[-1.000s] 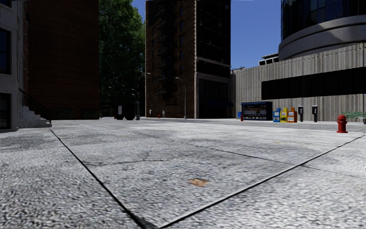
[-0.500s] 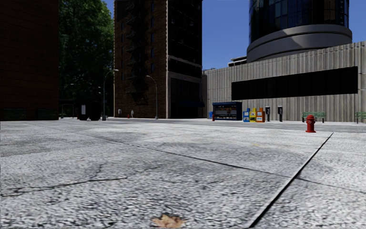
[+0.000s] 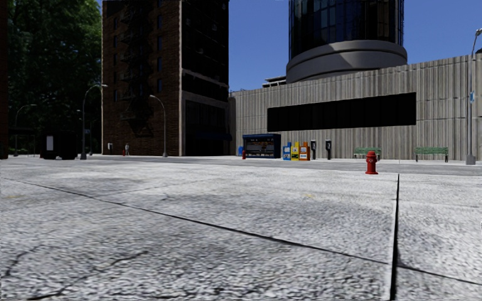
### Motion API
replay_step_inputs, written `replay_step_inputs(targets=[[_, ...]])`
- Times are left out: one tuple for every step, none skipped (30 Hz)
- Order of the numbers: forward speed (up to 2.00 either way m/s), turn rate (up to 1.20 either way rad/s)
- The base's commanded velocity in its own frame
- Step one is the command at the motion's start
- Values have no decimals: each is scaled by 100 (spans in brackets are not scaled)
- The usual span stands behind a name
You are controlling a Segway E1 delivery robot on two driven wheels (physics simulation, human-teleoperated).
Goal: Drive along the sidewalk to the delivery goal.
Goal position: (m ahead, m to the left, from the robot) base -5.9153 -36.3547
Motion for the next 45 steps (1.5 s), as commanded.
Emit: replay_step_inputs(targets=[[162, -43], [162, -43], [162, -43], [162, -43], [162, -44], [162, -45], [162, -45], [162, -45], [162, -45], [162, -45], [162, -45], [162, -45], [162, -45], [162, -46], [162, -46], [162, -46], [162, -46], [162, -46], [162, -46], [162, -46], [162, -46], [162, -46], [162, -46], [162, -46], [161, -46], [161, -46], [161, -46], [161, -46], [161, -46], [161, -46], [161, -46], [161, -46], [161, -46], [161, -46], [161, -46], [161, -46], [161, -46], [161, -46], [161, -46], [161, -46], [161, -46], [161, -46], [161, -46], [161, -46], [161, -46]])
